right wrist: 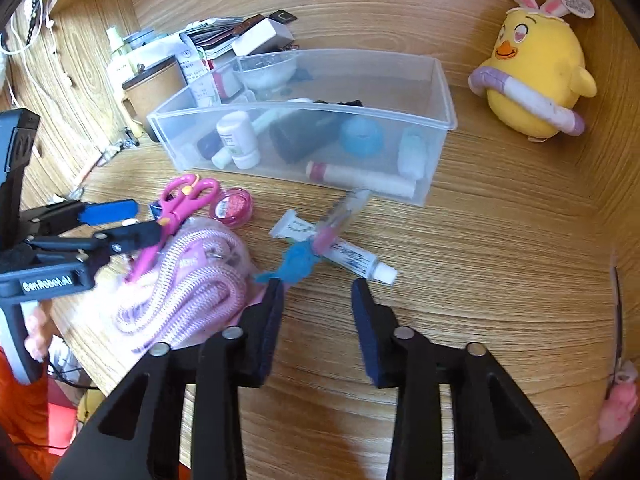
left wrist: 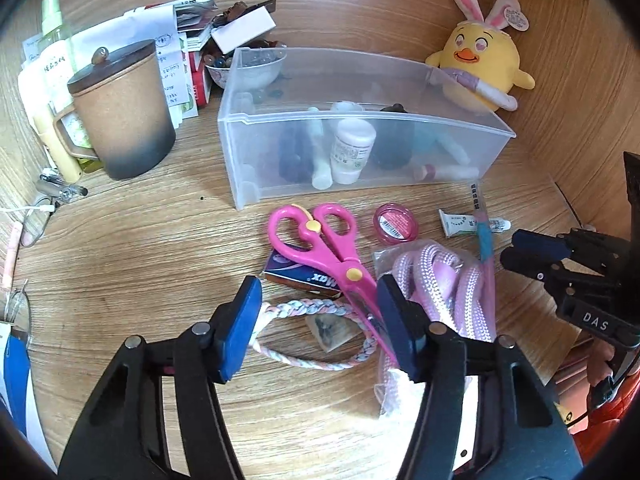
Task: Organize objects
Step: 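Move both open grippers back toward the remaining items, then grasp the pink scissors with left gripper while right grasps the pink toothbrush, then carry both held items into the clear box and open both grippers, then grasp the white braided cord with left gripper while right grasps white toothpaste tube, then lower both held items into the clear box and open both grippers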
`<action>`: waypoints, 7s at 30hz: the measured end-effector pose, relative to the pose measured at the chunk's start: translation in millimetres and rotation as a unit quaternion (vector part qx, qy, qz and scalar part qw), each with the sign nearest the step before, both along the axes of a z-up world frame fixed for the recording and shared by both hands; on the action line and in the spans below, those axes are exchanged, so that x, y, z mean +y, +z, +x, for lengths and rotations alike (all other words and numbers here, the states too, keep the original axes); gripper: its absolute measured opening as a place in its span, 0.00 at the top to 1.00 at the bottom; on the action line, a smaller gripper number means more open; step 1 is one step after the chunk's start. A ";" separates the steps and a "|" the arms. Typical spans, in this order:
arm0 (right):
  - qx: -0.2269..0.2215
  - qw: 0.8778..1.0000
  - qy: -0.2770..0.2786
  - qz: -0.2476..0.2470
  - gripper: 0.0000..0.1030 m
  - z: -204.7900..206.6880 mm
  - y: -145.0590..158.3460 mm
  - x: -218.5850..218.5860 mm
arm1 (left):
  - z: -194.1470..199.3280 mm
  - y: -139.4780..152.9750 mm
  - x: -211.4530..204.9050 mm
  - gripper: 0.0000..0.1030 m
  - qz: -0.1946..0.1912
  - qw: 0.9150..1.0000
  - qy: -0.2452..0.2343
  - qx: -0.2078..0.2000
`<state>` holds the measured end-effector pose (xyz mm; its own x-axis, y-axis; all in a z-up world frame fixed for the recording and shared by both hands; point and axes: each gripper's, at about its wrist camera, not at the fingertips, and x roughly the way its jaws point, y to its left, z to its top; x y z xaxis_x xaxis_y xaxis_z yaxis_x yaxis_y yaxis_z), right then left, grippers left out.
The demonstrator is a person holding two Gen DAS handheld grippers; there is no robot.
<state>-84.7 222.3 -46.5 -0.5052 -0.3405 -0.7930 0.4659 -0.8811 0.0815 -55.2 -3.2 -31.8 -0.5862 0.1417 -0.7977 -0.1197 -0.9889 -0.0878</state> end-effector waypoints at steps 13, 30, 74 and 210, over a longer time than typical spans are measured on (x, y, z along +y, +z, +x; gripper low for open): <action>-0.020 0.999 -0.005 -0.050 0.78 0.2 7.3 6.1 | -11.3 8.5 -6.8 0.63 0.045 0.999 0.008 -0.013; -0.060 0.995 0.002 -0.082 0.76 -19.0 -9.8 -14.1 | 1.3 -5.5 -7.8 0.70 0.006 0.999 0.011 -0.031; -0.038 0.999 0.037 0.003 0.88 -13.7 -9.8 -13.2 | 18.5 45.3 -22.5 0.83 0.032 0.997 0.017 0.075; 0.094 0.994 0.056 -0.009 0.86 -5.3 64.5 -10.7 | -2.0 74.9 -37.1 0.89 0.038 0.991 0.044 0.124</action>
<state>-90.0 211.6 18.0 -0.6021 -0.4161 -0.6814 0.5692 -0.8222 -0.0010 -57.2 -40.4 43.1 -0.7753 0.1342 -0.6172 -0.0594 -0.9883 -0.1403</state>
